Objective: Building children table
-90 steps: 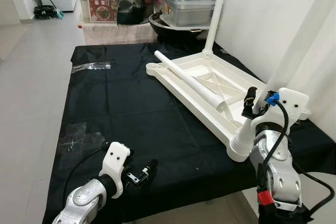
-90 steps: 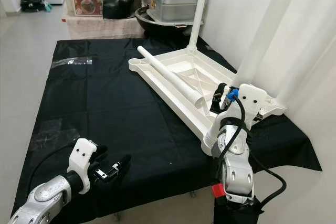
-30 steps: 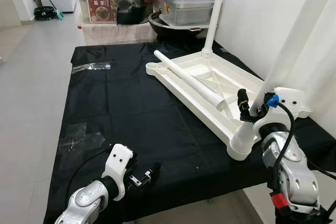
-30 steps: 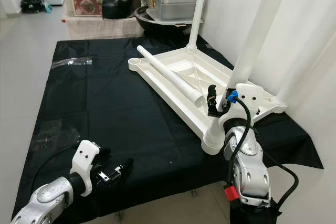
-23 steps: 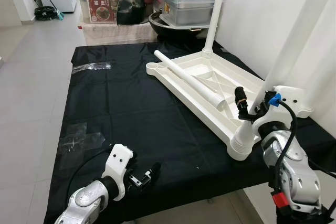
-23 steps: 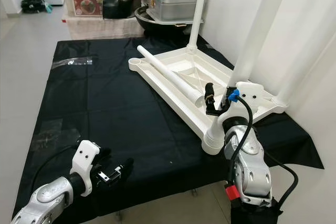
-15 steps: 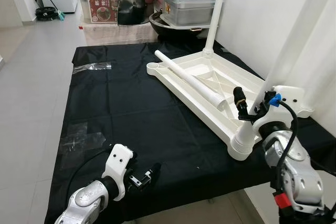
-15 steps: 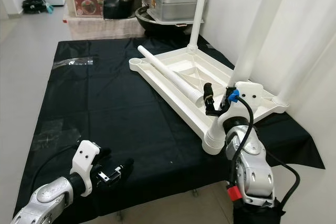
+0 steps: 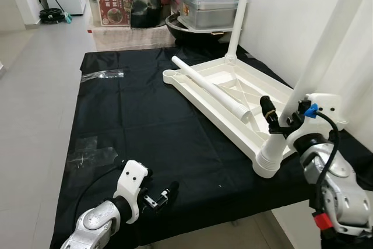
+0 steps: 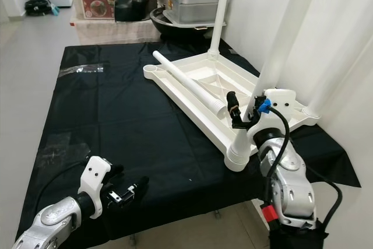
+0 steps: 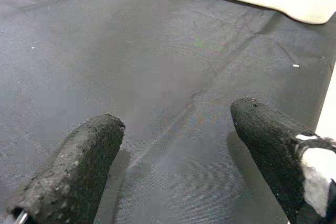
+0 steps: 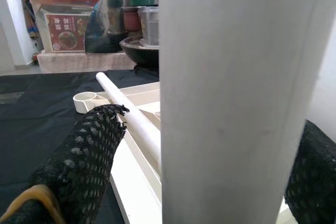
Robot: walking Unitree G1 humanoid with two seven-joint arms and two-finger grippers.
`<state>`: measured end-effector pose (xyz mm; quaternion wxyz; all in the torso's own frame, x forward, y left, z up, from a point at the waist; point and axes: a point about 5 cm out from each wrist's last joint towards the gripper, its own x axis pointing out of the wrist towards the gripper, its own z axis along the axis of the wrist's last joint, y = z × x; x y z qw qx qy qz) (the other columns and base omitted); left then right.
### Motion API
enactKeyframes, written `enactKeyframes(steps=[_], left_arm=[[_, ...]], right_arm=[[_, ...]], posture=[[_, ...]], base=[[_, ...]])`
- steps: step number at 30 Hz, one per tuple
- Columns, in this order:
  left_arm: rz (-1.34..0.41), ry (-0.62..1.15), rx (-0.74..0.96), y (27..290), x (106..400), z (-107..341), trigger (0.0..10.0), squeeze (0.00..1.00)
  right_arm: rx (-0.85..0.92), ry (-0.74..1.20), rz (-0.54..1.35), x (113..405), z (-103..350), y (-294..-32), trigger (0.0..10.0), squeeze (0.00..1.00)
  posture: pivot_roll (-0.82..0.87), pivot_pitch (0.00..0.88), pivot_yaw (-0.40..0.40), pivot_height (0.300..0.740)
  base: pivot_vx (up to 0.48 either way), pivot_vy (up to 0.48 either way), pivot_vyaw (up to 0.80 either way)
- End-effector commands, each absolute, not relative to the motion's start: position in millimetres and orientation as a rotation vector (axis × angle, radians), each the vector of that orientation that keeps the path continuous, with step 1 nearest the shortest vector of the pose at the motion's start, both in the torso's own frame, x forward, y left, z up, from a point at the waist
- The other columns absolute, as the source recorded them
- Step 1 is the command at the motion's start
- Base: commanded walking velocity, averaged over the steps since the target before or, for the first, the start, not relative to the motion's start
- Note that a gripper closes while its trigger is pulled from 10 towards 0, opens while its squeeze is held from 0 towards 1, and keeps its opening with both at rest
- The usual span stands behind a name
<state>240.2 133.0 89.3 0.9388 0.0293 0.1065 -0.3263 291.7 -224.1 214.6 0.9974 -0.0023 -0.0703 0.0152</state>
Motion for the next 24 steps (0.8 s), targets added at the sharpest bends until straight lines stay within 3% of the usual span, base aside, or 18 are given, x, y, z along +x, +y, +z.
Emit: enactKeyframes(steps=[1,24], left_arm=[[-0.671,0.244,0.063,134.1,238.3,84.2,10.0,0.00],[-0.682,0.249,0.058,133.9,236.9,84.6,10.0,0.00]], right_arm=[[-0.005,-0.129,0.038,291.4,210.7,-226.6,10.0,0.00],[-0.070,-0.123,0.148,301.6,212.1,-244.0,10.0,0.00]], posture=[[-0.01,0.000,-0.060,0.740],[-0.01,0.000,-0.055,0.740]], base=[[0.000,0.000,0.00],[0.000,0.000,0.00]])
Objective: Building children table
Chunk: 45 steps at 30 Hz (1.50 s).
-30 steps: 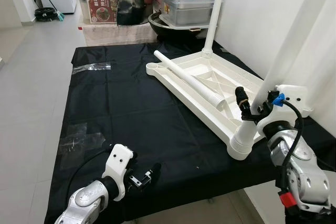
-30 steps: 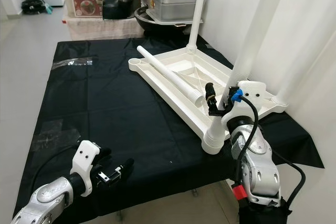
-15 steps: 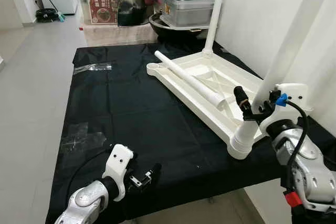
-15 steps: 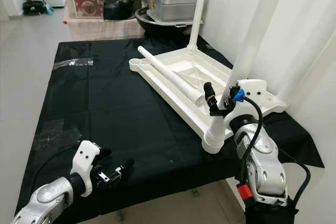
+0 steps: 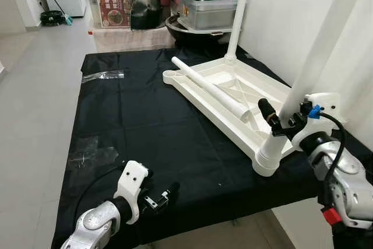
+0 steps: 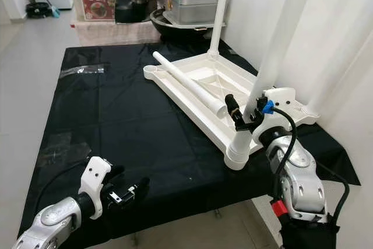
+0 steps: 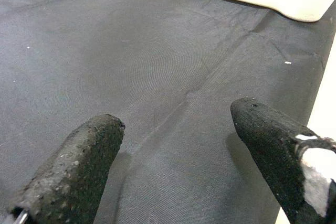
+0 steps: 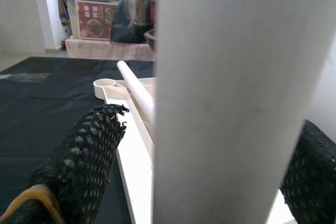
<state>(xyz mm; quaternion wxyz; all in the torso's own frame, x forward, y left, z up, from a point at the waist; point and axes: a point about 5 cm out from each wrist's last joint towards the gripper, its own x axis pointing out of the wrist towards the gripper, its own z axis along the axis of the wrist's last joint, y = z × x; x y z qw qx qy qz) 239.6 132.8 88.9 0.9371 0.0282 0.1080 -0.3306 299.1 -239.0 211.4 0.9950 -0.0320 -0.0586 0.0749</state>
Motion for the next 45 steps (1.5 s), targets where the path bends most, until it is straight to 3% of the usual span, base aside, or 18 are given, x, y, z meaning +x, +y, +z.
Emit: enactKeyframes(steps=[1,10,45], left_arm=[[-0.682,0.249,0.058,133.9,236.9,84.6,10.0,0.00],[-0.687,0.250,0.056,134.4,236.1,85.1,10.0,0.00],[-0.706,0.257,0.058,134.4,234.6,85.2,10.0,0.00]], right_arm=[[-0.070,-0.123,0.148,301.6,212.1,-244.0,10.0,0.00],[-0.084,-0.121,0.257,305.1,213.2,-245.6,10.0,0.00],[-0.110,-0.116,0.378,312.9,209.1,-268.6,10.0,0.00]], posture=[[-0.01,0.000,-0.055,0.740],[-0.01,0.000,-0.054,0.740],[0.01,0.000,-0.049,0.740]], base=[[0.000,0.000,0.00],[0.000,0.000,0.00],[0.000,0.000,0.00]])
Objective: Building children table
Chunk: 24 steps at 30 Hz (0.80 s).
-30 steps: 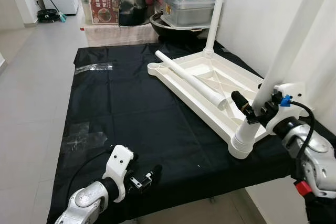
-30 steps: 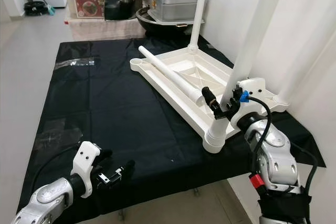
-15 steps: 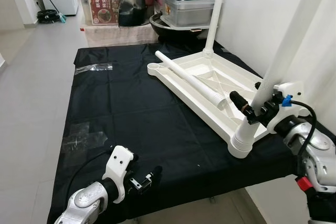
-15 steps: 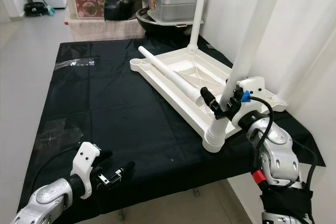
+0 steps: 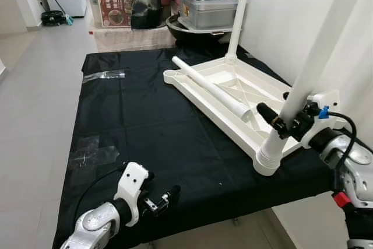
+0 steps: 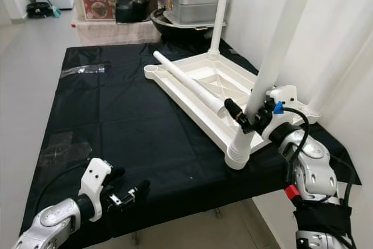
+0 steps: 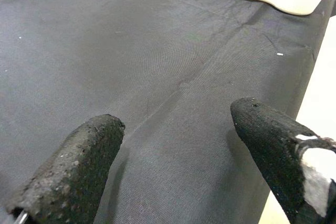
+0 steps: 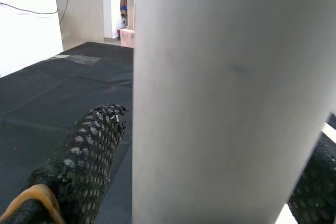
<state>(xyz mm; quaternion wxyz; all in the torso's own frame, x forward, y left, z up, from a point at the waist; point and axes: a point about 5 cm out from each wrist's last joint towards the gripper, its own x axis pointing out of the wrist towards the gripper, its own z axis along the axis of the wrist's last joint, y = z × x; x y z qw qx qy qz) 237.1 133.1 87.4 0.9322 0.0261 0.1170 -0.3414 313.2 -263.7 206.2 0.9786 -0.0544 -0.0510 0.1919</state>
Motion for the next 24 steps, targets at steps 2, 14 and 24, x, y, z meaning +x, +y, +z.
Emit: enactKeyframes(steps=[2,14,24], left_arm=[[-0.710,0.256,0.059,133.9,234.7,85.2,10.0,0.00],[-0.709,0.256,0.059,133.3,234.9,84.8,10.0,0.00],[-0.707,0.259,0.060,134.1,234.1,84.3,10.0,0.00]], right_arm=[[-0.104,-0.120,0.388,312.3,207.5,-270.3,10.0,0.00],[-0.115,-0.123,0.422,313.3,207.1,-271.7,0.0,0.00],[-0.122,-0.127,0.442,312.8,205.1,-273.8,0.0,0.00]], posture=[[0.00,0.000,-0.046,0.740],[0.01,0.000,-0.051,0.740],[0.01,0.000,-0.050,0.740]], base=[[0.000,0.000,0.00],[0.000,0.000,0.00],[0.000,0.000,0.00]])
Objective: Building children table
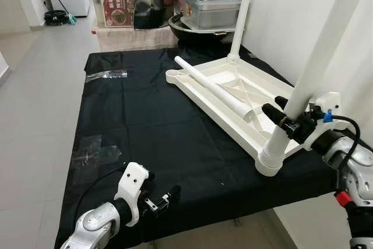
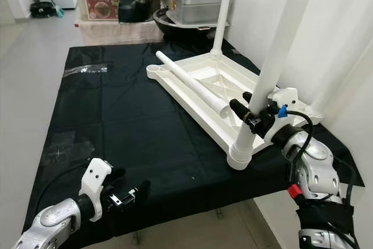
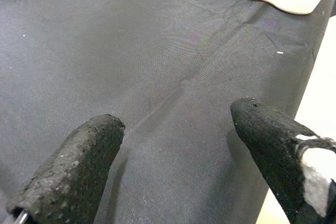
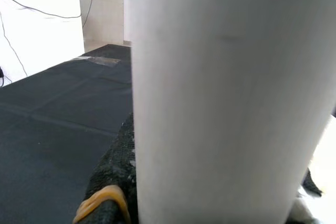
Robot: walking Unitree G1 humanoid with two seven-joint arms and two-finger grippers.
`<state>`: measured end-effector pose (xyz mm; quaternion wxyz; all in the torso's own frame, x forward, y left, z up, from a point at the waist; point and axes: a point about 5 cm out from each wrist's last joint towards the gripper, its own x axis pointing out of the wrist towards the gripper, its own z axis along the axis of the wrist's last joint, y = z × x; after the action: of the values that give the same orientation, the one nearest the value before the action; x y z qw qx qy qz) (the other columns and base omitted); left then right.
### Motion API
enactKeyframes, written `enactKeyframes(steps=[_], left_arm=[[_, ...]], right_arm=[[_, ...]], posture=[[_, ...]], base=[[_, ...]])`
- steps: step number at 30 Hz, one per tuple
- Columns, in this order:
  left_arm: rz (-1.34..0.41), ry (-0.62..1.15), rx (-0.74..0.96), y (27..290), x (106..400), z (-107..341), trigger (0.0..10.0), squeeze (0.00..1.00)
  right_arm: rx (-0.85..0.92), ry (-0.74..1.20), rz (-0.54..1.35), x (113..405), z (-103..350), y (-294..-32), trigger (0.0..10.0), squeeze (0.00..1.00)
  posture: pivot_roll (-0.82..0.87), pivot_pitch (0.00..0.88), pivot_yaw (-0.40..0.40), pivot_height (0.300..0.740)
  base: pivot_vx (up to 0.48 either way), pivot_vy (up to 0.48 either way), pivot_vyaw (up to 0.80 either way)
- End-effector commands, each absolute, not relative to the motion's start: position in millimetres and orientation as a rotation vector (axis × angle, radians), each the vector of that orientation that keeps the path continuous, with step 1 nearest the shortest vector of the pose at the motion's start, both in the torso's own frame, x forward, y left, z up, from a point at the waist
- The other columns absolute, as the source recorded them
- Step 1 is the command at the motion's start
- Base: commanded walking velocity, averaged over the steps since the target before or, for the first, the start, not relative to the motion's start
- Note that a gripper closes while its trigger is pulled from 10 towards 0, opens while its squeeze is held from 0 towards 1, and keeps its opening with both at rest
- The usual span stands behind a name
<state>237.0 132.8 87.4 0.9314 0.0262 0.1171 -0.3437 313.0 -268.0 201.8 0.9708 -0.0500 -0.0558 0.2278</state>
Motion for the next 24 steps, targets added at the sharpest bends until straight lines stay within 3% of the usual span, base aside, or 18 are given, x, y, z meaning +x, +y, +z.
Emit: enactKeyframes(steps=[1,11,24], left_arm=[[-0.707,0.259,0.060,134.1,234.1,84.3,10.0,0.00],[-0.708,0.259,0.057,132.9,234.6,83.6,10.0,0.00],[-0.699,0.260,0.055,132.8,235.3,82.7,10.0,0.00]], right_arm=[[-0.122,-0.127,0.442,312.8,205.1,-273.8,0.0,0.00],[-0.106,-0.100,0.343,314.2,195.6,-275.2,0.0,0.00],[-0.075,0.001,0.140,312.2,163.8,-252.5,0.0,0.00]], posture=[[0.01,0.000,-0.050,0.740],[0.00,0.000,-0.050,0.740],[0.00,0.000,-0.057,0.740]], base=[[0.000,0.000,0.00],[0.000,0.000,0.00],[0.000,0.000,0.00]])
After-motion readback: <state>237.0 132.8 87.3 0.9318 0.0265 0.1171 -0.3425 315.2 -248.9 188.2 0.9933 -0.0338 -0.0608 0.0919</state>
